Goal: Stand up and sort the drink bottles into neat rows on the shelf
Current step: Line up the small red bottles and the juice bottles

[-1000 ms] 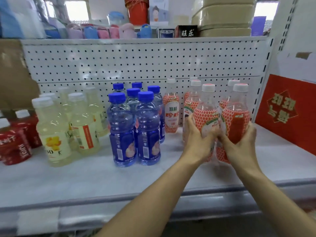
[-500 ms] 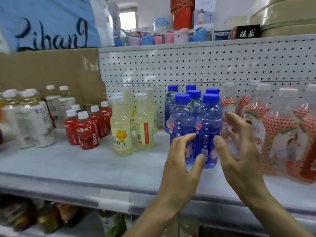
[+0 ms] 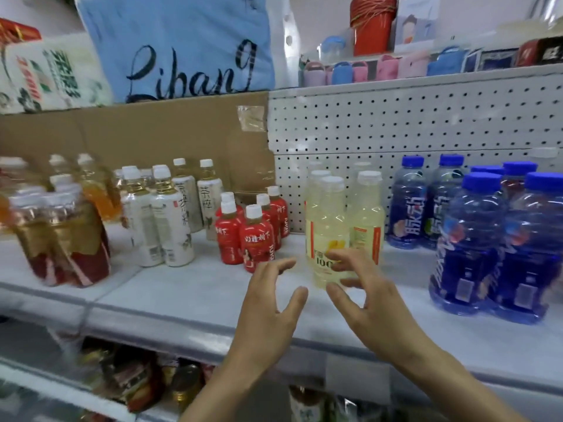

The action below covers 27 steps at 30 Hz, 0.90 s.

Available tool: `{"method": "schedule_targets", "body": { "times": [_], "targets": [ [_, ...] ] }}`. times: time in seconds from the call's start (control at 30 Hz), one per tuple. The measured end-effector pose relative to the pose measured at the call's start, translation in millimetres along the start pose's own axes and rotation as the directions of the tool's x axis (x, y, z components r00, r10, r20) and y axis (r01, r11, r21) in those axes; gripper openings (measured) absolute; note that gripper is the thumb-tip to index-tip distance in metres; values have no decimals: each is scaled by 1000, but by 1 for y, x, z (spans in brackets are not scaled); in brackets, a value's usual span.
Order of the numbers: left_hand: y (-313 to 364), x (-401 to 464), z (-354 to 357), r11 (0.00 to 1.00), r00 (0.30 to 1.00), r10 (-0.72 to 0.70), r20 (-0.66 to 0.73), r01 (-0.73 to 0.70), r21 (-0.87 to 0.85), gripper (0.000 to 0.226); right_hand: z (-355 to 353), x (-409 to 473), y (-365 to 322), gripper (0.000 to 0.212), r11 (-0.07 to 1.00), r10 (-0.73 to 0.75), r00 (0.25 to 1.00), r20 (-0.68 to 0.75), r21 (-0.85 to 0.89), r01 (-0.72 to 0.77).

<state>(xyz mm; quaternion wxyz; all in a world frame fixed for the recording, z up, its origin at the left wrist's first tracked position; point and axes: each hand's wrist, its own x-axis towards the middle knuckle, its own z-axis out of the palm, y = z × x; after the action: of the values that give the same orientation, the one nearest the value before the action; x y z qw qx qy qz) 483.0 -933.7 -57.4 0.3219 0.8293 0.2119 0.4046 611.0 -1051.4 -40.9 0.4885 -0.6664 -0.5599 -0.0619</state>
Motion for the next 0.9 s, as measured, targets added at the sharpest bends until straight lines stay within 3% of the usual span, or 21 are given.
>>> {"method": "schedule_targets", "body": {
  "times": [0.27,0.43,0.57,0.63,0.77,0.9],
  "targets": [
    [-75,-2,-116,988,996,-59,-62,67,137,31,98,57,-47,35,998,-62,993,97,-11,63],
    [-112,-1,-182,975,980,-93,-178,126,183,35,145,107,-79,33,997,-70,985,160,24,67],
    [-140,14,-219,967,940,-133,-315,192,166,43,176,147,-99,47,996,4,973,232,85,-24],
    [-150,24,-228,968,930,-155,-333,211,139,51,192,165,-104,64,986,61,959,277,130,-100],
    [-160,60,-223,977,955,-178,-239,201,75,82,226,189,-91,93,968,118,949,293,179,-176],
    [-185,108,-208,954,936,-300,-184,293,-69,117,255,204,-70,80,980,162,937,311,59,-189]
  ]
}}
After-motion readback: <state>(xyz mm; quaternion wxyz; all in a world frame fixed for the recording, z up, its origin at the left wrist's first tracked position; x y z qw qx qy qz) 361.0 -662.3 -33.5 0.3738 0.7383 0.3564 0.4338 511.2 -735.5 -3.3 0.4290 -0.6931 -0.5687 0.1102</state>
